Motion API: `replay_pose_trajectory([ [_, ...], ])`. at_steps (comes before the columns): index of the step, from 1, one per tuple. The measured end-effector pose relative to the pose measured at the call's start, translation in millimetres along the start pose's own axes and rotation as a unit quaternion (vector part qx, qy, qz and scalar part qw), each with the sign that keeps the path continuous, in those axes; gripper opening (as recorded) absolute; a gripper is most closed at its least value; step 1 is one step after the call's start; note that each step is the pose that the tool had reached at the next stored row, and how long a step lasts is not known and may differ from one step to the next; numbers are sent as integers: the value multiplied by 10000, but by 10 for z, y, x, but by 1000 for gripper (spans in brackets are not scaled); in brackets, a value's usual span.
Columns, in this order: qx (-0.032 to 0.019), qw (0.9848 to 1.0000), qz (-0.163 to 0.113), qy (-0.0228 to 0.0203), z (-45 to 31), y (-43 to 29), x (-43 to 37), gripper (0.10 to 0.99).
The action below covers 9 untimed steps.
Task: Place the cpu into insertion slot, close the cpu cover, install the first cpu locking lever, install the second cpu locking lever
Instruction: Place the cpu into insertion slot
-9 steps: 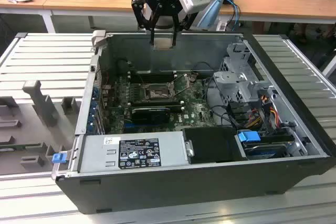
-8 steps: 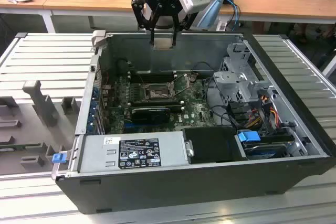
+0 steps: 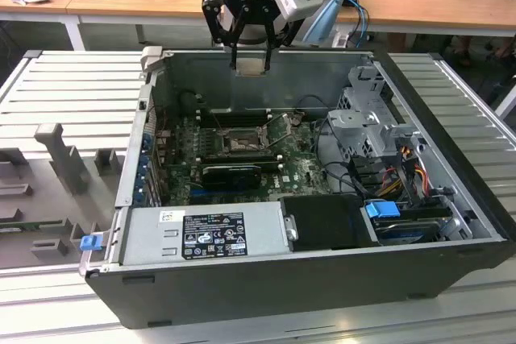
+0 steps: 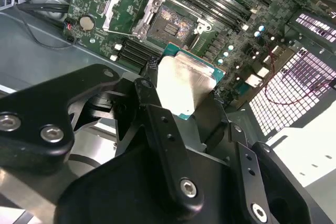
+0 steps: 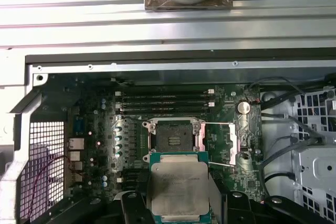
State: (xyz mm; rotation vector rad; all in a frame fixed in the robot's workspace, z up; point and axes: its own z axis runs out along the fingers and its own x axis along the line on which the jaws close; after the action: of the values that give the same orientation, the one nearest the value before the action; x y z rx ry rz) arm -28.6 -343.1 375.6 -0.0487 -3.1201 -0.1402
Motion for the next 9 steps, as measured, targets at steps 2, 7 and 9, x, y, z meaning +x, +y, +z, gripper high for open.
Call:
replay_pose_trajectory([
  [2, 0, 10000, 7, -1, 0, 0, 0, 529],
  [7, 0, 10000, 36, -3, 0, 0, 0, 529],
  [9, -1, 10000, 55, -5, 1, 0, 0, 529],
])
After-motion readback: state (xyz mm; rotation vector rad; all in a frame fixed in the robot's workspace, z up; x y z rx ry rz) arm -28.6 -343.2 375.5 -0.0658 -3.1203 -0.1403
